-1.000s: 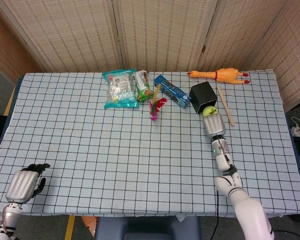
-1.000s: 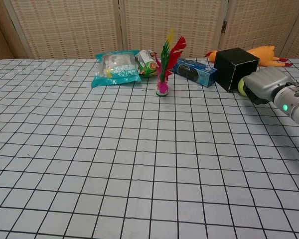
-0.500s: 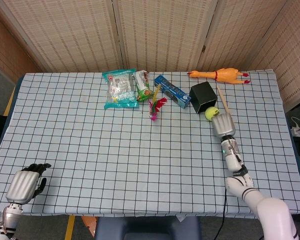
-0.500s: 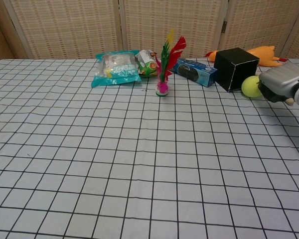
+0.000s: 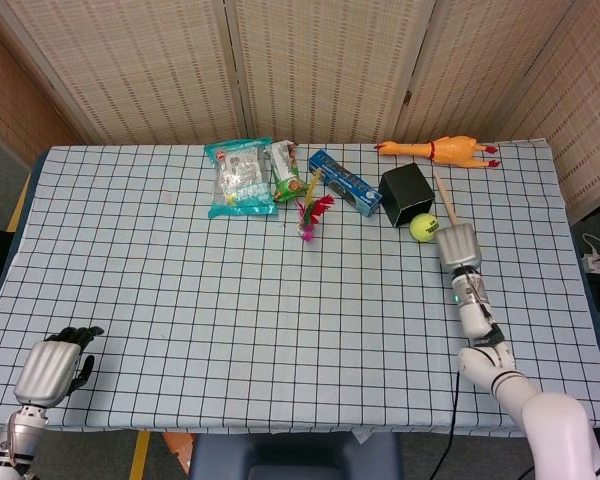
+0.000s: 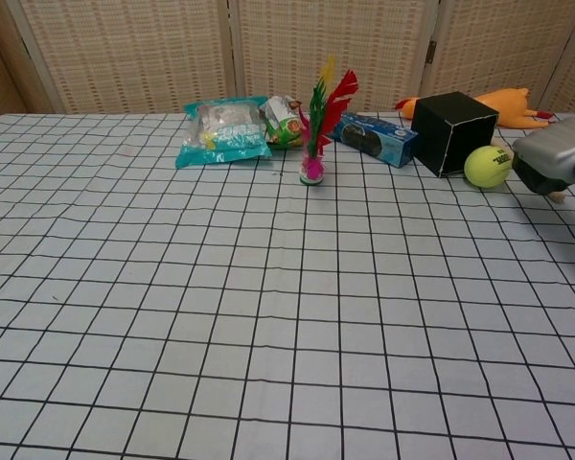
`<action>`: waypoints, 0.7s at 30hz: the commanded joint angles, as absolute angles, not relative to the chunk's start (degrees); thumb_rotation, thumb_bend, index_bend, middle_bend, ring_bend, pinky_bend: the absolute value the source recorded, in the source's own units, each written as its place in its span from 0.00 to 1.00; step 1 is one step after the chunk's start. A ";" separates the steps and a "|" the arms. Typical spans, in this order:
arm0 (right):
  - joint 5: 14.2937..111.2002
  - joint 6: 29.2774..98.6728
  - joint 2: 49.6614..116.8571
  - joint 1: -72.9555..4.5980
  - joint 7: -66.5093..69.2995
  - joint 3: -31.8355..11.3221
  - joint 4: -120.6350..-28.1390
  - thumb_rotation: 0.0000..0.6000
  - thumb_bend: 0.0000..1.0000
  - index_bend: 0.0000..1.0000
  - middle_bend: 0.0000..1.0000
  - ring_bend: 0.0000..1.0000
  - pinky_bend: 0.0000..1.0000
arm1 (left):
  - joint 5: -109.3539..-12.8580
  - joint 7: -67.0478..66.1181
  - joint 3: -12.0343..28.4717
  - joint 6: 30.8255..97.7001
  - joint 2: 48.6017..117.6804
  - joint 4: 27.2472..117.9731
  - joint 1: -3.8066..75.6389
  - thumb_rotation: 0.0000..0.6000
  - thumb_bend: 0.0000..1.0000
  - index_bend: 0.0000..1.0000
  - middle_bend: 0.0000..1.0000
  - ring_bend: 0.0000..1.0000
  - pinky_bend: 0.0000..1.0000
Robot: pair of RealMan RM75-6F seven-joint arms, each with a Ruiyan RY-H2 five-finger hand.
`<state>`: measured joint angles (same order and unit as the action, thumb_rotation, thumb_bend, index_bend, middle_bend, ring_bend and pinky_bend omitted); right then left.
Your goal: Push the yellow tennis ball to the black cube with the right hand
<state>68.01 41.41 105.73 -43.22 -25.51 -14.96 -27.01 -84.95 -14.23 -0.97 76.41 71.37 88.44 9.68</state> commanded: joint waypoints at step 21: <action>79.59 43.72 109.70 -45.04 -3.05 -6.85 -18.32 1.00 1.00 0.28 0.25 0.08 0.35 | -84.30 -14.02 -1.13 75.62 71.66 87.80 9.97 1.00 0.52 0.30 0.37 0.31 0.52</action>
